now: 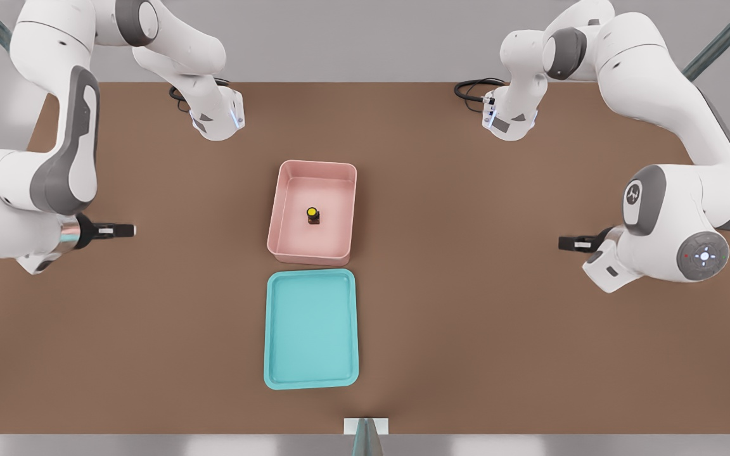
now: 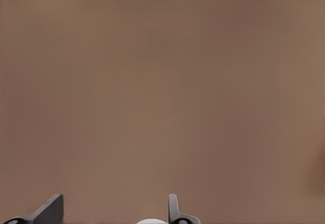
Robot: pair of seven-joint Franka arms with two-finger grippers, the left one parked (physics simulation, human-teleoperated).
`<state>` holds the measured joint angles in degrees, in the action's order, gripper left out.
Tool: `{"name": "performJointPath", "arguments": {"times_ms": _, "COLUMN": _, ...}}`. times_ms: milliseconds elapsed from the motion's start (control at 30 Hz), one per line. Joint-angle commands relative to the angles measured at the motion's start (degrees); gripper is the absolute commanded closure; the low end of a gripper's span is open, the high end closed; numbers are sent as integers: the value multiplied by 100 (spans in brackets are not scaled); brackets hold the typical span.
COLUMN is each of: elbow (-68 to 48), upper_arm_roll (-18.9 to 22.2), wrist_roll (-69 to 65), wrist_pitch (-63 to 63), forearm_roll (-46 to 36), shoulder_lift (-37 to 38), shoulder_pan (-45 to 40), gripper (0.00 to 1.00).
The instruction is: The left arm remains still, and the right arm places the button from the box into the tray
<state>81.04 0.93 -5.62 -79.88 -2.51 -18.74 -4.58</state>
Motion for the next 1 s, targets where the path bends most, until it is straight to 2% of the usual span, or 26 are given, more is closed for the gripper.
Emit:
{"name": "performJointPath", "arguments": {"times_ms": 0, "elbow": 0, "upper_arm_roll": -5, "wrist_roll": -510, "wrist_pitch": -1293, "forearm_roll": -13, "shoulder_lift": 2, "shoulder_pan": 10, "gripper": 0}}
{"name": "performJointPath", "arguments": {"times_ms": 33, "elbow": 0, "upper_arm_roll": -31, "wrist_roll": -308, "wrist_pitch": -1302, "forearm_roll": -13, "shoulder_lift": 2, "shoulder_pan": 27, "gripper": 0}}
{"name": "performJointPath", "arguments": {"times_ms": 133, "elbow": -44, "upper_arm_roll": -49, "wrist_roll": 2073, "wrist_pitch": -1627, "forearm_roll": -4, "shoulder_lift": -208, "shoulder_pan": 1389, "gripper": 0}}
{"name": "performJointPath", "arguments": {"times_ms": 233, "elbow": 88, "upper_arm_roll": -58, "wrist_roll": 3278, "wrist_pitch": -2067, "forearm_roll": -13, "shoulder_lift": -437, "shoulder_pan": 2154, "gripper": 0}}
{"name": "performJointPath", "arguments": {"times_ms": 333, "elbow": 2099, "upper_arm_roll": -67, "wrist_roll": 3691, "wrist_pitch": -3561, "forearm_roll": -39, "shoulder_lift": 442, "shoulder_pan": 2445, "gripper": 0}}
{"name": "performJointPath", "arguments": {"times_ms": 433, "elbow": 3436, "upper_arm_roll": -75, "wrist_roll": 4561, "wrist_pitch": -4378, "forearm_roll": -22, "shoulder_lift": 828, "shoulder_pan": 2945, "gripper": 0}}
{"name": "performJointPath", "arguments": {"times_ms": 667, "elbow": 4104, "upper_arm_roll": -190, "wrist_roll": 6275, "wrist_pitch": -4985, "forearm_roll": -22, "shoulder_lift": 820, "shoulder_pan": 3895, "gripper": 0}}
{"name": "performJointPath", "arguments": {"times_ms": 833, "elbow": 4227, "upper_arm_roll": -251, "wrist_roll": 6838, "wrist_pitch": -5503, "forearm_roll": -30, "shoulder_lift": 433, "shoulder_pan": 4466, "gripper": 0}}
{"name": "performJointPath", "arguments": {"times_ms": 967, "elbow": 4192, "upper_arm_roll": -251, "wrist_roll": 6873, "wrist_pitch": -5952, "forearm_roll": -30, "shoulder_lift": 11, "shoulder_pan": 4607, "gripper": 0}}
